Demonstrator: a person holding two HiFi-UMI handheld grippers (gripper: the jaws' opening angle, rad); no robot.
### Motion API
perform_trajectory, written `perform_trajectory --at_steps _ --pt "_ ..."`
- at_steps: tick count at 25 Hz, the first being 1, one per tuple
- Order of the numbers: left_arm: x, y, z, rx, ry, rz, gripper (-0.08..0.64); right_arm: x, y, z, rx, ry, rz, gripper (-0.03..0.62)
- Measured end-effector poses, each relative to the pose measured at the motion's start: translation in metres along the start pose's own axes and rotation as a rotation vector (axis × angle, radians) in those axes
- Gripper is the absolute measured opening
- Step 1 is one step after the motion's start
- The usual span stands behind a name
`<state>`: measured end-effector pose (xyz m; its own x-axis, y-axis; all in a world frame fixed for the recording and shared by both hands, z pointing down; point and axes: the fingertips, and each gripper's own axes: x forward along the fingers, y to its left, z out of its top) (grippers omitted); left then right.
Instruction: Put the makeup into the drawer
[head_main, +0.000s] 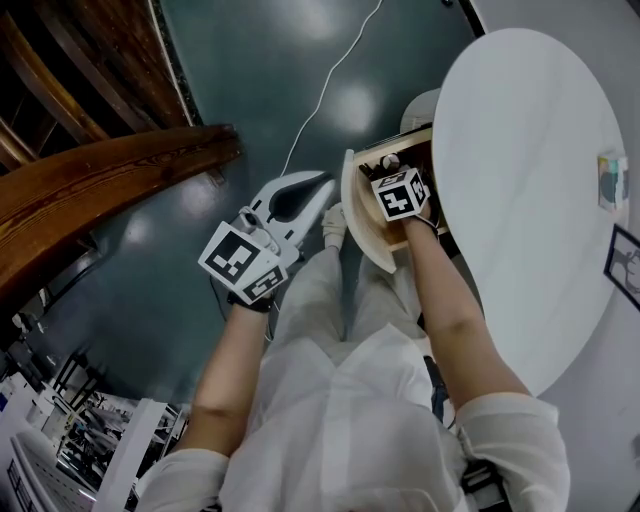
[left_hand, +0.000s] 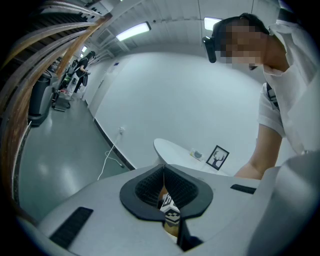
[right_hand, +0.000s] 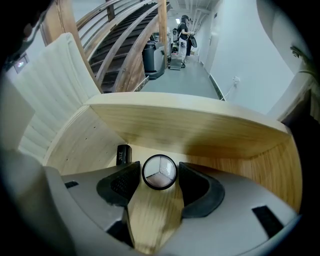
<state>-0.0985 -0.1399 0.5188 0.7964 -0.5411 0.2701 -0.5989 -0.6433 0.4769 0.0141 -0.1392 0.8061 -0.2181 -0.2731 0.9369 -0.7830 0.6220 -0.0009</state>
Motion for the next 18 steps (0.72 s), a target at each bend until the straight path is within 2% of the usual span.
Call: perform_trajectory --at_steps 14,18 --pt "-0.021 -0.012 0.023 0.021 -0.041 -0.003 0.018 -0.058 0.016 0.011 0.091 -0.057 -0.031 0.233" --pt "-0.029 -0.02 0.033 0.035 -0.052 -0.011 0.018 -0.084 0.027 0.016 0.081 -0.077 -0.027 0.223"
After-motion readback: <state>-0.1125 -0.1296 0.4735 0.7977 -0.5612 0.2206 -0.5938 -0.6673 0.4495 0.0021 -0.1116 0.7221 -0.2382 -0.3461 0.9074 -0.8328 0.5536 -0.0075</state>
